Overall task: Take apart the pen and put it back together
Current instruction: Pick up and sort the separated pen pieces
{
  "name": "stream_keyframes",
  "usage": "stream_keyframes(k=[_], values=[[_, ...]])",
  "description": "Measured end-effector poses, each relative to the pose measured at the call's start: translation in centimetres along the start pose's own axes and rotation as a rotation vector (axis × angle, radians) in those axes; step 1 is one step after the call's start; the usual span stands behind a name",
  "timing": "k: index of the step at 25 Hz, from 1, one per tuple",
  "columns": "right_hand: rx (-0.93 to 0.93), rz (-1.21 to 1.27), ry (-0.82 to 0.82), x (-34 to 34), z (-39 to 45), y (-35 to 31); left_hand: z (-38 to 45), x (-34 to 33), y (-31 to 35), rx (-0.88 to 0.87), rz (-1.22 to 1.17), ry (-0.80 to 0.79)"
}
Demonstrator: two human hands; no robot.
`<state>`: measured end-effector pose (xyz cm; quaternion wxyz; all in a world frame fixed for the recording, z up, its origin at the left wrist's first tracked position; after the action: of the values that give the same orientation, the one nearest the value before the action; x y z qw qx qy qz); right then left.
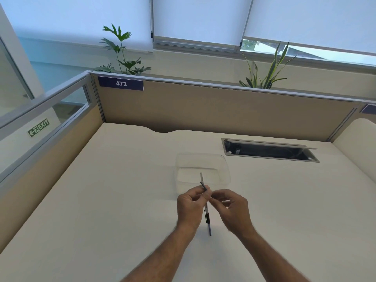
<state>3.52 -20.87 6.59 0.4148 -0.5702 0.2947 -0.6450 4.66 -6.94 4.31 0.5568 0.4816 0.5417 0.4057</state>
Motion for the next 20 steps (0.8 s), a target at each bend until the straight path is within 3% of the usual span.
stream_keyframes(k=[5,11,20], values=[[-0.065,-0.066,0.041,1.2,2.4,0.1,0.6,1.2,0.7,-0.105,0.209,0.141],[-0.28,-0.239,0.152,2.7,7.6,1.2,1.1,2.3,0.7,-0.097,0.212,0.211],[-0.462,-0.353,0.136,2.2,9.5,2.7,1.7,2.9,0.5,-0.065,0.16,0.21]])
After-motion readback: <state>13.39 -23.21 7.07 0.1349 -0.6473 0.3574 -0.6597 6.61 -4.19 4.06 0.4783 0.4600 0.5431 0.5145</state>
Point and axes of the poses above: each hand's wrist, its own z-axis towards the middle knuckle, its own x-axis out of the back of the hand, y = z × x, the point moved 3 cm from there along z, towards the middle knuckle, and after that the axes turned 12 degrees about -y, right-handed, at the moved point
